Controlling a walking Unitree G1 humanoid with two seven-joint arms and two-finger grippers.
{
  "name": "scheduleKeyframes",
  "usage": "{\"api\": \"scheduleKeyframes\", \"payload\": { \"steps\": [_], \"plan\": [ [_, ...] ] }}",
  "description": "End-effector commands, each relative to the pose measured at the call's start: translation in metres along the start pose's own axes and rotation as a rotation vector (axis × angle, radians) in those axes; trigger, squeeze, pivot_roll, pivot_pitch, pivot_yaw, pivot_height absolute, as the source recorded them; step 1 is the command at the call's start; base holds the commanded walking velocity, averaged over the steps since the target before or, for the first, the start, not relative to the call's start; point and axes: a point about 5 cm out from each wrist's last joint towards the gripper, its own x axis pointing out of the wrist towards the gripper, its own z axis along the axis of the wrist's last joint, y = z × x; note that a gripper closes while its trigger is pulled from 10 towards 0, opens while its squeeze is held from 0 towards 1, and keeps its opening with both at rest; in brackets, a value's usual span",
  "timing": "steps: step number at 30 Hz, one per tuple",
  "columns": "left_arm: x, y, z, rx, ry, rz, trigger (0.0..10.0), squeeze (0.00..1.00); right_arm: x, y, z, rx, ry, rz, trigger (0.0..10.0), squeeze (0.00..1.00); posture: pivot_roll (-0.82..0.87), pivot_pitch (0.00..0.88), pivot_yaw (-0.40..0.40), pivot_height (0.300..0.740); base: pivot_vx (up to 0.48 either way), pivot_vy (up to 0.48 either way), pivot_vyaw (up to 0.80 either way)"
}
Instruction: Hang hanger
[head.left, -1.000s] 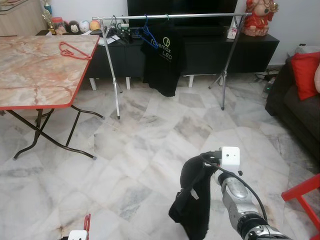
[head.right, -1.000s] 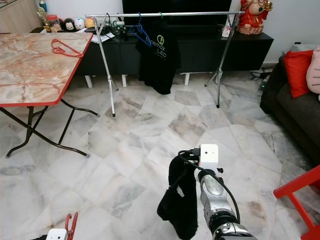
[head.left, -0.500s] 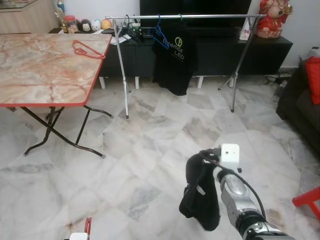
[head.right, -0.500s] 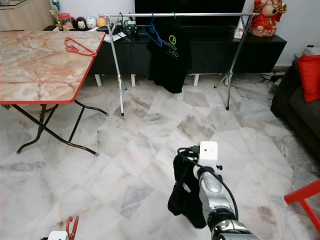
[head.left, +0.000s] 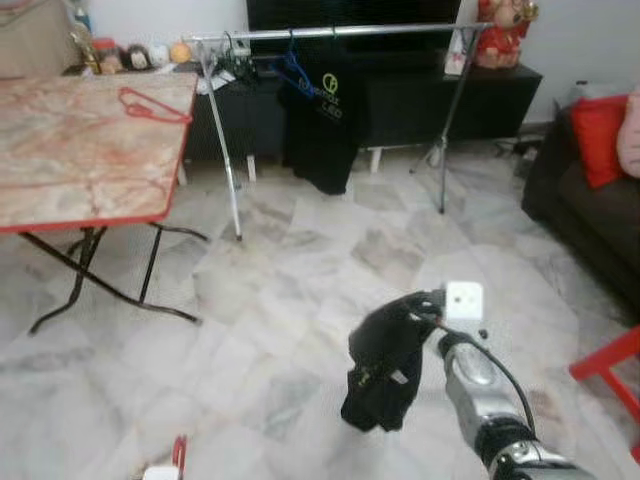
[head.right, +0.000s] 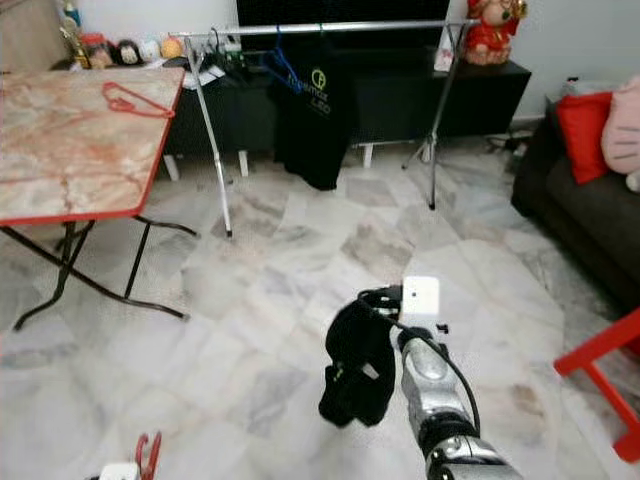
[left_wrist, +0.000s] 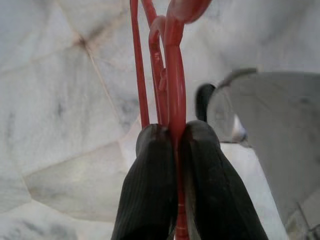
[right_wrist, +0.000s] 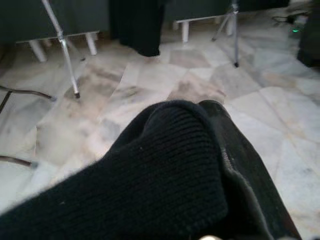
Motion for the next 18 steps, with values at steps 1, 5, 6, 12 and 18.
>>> {"api": "scheduleKeyframes", "payload": {
  "steps": [1,5,6,12,18],
  "plan": [
    [0.0006,0.0045,0.0049,0.005,-0.009,0.011,10.0,0.00,0.0034,0.0031,0.0106,0.000,-0.047,0.006,10.0,0.00,-0.01,0.000,-0.009,0.740,0.000,0.277,0.00],
    [0.0001,0.0054,0.0025,0.003,0.002,0.011,10.0,0.00,0.0036,0.0034,0.0113,-0.001,-0.050,0.007,10.0,0.00,-0.01,0.000,-0.010,0.740,0.000,0.278,0.00],
    [0.0001,0.0054,0.0025,0.003,0.002,0.011,10.0,0.00,0.0036,0.0034,0.0113,-0.001,-0.050,0.007,10.0,0.00,-0.01,0.000,-0.010,0.740,0.000,0.277,0.00],
    [-0.0002,0.0055,0.0008,-0.002,0.009,0.011,10.0,0.00,0.0041,0.0039,0.0130,-0.001,-0.059,0.010,10.0,0.00,-0.01,0.002,-0.011,0.740,0.000,0.277,0.00],
    [-0.0008,0.0070,-0.0017,-0.005,0.020,0.012,10.0,0.00,0.0046,0.0049,0.0146,-0.020,-0.063,0.019,10.0,0.00,-0.01,0.004,-0.012,0.740,0.000,0.278,0.00]
  ]
}}
